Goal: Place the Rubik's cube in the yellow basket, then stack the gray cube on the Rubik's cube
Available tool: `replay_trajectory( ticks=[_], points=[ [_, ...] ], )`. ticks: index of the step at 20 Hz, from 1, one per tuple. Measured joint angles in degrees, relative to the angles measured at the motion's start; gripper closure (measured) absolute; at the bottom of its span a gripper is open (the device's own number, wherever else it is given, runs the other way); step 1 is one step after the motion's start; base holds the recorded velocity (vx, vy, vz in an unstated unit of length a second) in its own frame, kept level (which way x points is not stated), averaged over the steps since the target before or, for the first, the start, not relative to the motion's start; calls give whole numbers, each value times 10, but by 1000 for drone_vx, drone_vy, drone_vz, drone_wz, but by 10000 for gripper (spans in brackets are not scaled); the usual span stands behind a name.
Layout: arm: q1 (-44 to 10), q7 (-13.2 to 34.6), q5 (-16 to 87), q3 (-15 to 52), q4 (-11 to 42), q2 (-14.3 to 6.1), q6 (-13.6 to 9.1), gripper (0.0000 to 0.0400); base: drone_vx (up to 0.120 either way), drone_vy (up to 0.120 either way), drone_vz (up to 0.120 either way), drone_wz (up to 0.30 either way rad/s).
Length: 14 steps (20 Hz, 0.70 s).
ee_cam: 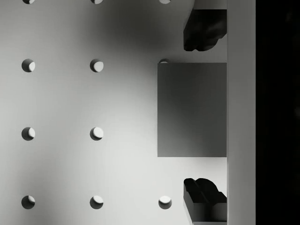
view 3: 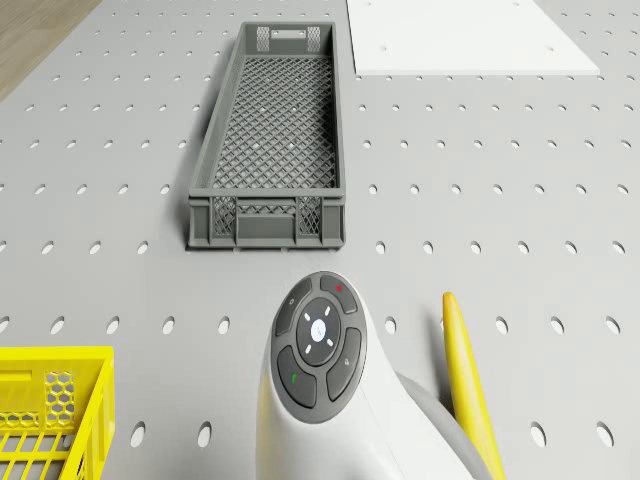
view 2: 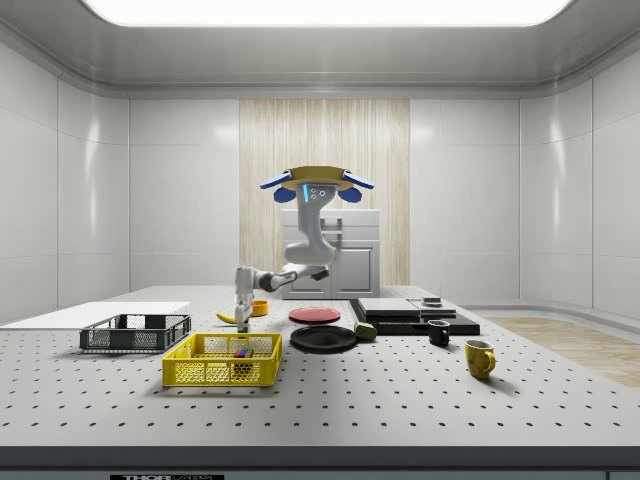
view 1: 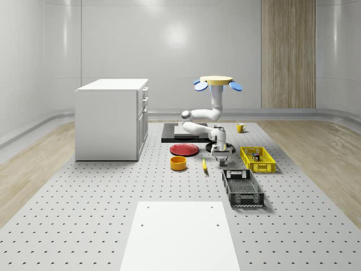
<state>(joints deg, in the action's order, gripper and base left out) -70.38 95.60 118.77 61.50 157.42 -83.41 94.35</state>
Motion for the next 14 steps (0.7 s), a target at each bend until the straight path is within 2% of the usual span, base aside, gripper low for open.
replay_trajectory(
  ticks=[5, 14],
  points=[
    [0, -1, 14, -15, -5, 2, 5, 0, 0, 0, 0, 0],
    [-8, -4, 17, -15, -17, 13, 2, 0, 0, 0, 0, 0]
  ],
)
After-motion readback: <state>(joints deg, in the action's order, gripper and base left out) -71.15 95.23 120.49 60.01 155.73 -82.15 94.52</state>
